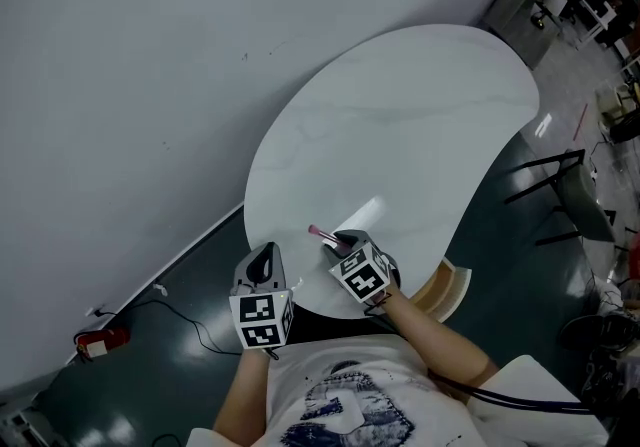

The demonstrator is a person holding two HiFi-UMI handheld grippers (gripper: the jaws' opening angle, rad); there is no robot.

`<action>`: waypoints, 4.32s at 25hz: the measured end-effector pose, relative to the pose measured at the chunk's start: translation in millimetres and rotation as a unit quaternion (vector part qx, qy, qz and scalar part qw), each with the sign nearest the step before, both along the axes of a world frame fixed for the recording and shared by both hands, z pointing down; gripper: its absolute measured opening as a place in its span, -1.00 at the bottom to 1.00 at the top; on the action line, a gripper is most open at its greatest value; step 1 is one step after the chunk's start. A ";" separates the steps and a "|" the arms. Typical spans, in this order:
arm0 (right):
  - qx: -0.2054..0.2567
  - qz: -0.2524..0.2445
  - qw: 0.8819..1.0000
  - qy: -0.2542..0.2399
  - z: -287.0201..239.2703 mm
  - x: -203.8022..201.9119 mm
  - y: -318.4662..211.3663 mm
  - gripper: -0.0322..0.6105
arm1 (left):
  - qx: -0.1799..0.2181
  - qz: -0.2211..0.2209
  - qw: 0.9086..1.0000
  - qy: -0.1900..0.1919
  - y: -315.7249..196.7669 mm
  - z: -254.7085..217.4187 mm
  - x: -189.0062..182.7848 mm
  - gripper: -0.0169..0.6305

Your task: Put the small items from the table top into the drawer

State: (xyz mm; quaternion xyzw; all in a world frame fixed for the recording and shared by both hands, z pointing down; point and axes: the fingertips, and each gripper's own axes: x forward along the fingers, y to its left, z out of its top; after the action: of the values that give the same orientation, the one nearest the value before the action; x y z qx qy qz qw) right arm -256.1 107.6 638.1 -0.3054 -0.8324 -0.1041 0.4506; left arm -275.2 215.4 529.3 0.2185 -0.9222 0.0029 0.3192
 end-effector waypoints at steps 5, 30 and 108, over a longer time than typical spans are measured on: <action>0.049 -0.027 0.998 -0.013 7.5 0.2 0.0 -0.57 | 0.004 0.000 1.000 0.005 1.8 3.5 -6.2 -0.89; 0.029 0.181 0.983 0.006 -12.6 17.1 17.4 -0.71 | -0.002 0.175 0.984 0.001 11.3 -13.6 -35.4 -0.89; -0.057 0.551 0.829 -0.078 -52.5 424.5 -229.5 -0.71 | -0.045 0.501 0.864 -0.033 -287.8 -7.0 350.0 -0.89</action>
State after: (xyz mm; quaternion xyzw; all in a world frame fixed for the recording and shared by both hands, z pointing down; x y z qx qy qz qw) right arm 168.4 -121.9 585.5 0.1885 -0.8993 0.1853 0.3484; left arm 74.8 -72.4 522.4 0.6363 -0.6973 0.2115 0.2533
